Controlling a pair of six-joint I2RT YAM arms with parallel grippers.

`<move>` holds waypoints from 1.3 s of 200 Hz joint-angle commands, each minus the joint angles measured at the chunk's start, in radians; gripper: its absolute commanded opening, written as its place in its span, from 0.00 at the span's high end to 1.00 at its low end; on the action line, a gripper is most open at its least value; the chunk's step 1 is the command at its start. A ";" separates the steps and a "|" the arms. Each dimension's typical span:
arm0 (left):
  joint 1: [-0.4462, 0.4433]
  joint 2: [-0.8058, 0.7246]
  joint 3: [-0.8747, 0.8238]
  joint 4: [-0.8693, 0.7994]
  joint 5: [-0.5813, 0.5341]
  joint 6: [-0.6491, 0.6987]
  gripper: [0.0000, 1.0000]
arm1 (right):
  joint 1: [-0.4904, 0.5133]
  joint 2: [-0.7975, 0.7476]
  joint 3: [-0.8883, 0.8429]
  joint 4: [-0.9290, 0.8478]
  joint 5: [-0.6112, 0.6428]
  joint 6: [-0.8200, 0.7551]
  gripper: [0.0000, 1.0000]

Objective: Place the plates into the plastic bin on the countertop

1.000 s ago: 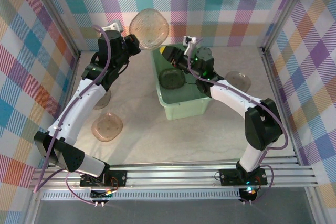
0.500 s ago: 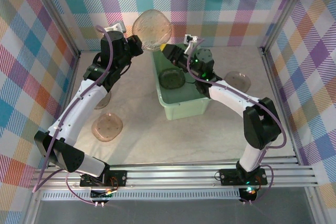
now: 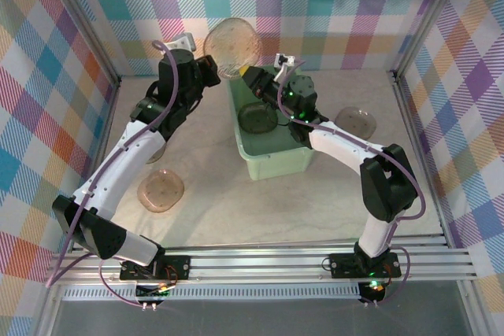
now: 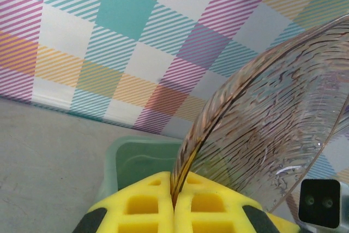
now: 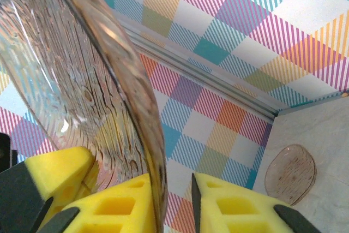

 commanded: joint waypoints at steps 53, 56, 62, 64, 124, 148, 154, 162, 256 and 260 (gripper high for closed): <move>-0.042 0.000 -0.002 0.048 -0.087 0.097 1.00 | 0.004 0.008 -0.001 -0.016 0.063 0.028 0.88; -0.042 0.001 -0.002 0.046 -0.088 0.097 1.00 | 0.004 0.007 -0.002 -0.022 0.064 0.027 0.88; -0.042 0.001 0.000 0.046 -0.089 0.099 1.00 | 0.004 0.005 -0.001 -0.034 0.069 0.024 0.90; -0.042 0.003 0.000 0.047 -0.090 0.100 1.00 | 0.004 0.004 -0.003 -0.037 0.070 0.022 0.90; -0.044 0.014 0.010 0.044 -0.079 0.116 0.82 | 0.004 -0.003 -0.003 -0.082 0.105 0.030 0.99; -0.041 0.014 0.034 0.027 -0.083 0.143 0.52 | 0.004 -0.012 -0.003 -0.102 0.129 0.030 1.00; -0.037 0.014 0.039 0.024 -0.079 0.153 0.45 | 0.004 -0.015 -0.001 -0.136 0.138 0.036 1.00; -0.030 0.015 0.049 0.019 -0.064 0.161 0.35 | 0.004 -0.020 -0.004 -0.154 0.154 0.046 1.00; 0.242 0.083 0.096 -0.154 0.287 0.047 0.25 | 0.022 -0.127 -0.066 -0.507 0.457 0.231 1.00; 0.258 0.089 0.094 -0.157 0.307 0.034 0.25 | 0.024 -0.131 -0.067 -0.528 0.472 0.239 1.00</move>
